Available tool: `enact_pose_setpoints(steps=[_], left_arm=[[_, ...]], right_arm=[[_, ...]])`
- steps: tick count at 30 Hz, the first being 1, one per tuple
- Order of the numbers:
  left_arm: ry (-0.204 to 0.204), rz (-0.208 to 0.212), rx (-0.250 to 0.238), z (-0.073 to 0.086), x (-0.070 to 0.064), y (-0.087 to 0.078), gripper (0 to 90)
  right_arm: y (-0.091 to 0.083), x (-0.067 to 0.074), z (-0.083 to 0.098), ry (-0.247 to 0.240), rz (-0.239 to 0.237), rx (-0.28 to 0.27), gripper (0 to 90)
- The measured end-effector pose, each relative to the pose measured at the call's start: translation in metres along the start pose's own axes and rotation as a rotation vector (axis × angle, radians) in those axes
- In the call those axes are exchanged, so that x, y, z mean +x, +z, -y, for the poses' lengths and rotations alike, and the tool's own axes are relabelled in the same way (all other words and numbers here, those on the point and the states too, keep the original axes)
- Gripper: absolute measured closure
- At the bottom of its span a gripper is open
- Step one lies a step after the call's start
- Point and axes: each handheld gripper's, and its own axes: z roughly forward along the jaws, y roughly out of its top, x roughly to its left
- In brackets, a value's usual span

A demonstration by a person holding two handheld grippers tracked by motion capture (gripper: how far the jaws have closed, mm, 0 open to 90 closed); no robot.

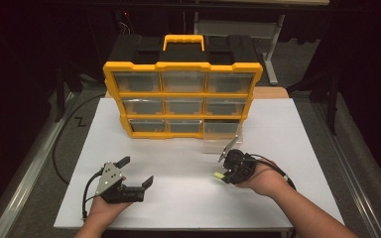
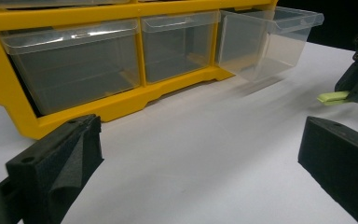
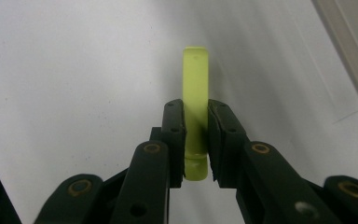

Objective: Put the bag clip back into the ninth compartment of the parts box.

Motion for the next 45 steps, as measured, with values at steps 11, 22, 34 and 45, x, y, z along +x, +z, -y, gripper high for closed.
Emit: enact_pose_setpoints(steps=[11,22,34,45], left_arm=[[-0.002,-0.003,-0.004,0.0,0.0,0.0,0.3],[0.001,-0.004,-0.004,0.0,0.0,0.0,0.3],[-0.002,-0.003,-0.007,0.0,0.0,-0.001,0.4],[-0.001,-0.003,-0.008,0.0,0.0,-0.001,0.3]], right_arm=[[-0.006,-0.002,0.01,0.002,-0.008,0.013,80.2],[-0.009,-0.004,0.019,0.005,-0.009,0.028,80.2],[-0.012,-0.007,0.028,0.012,-0.018,0.043,80.2],[-0.016,-0.009,0.034,0.012,-0.012,0.059,80.2]])
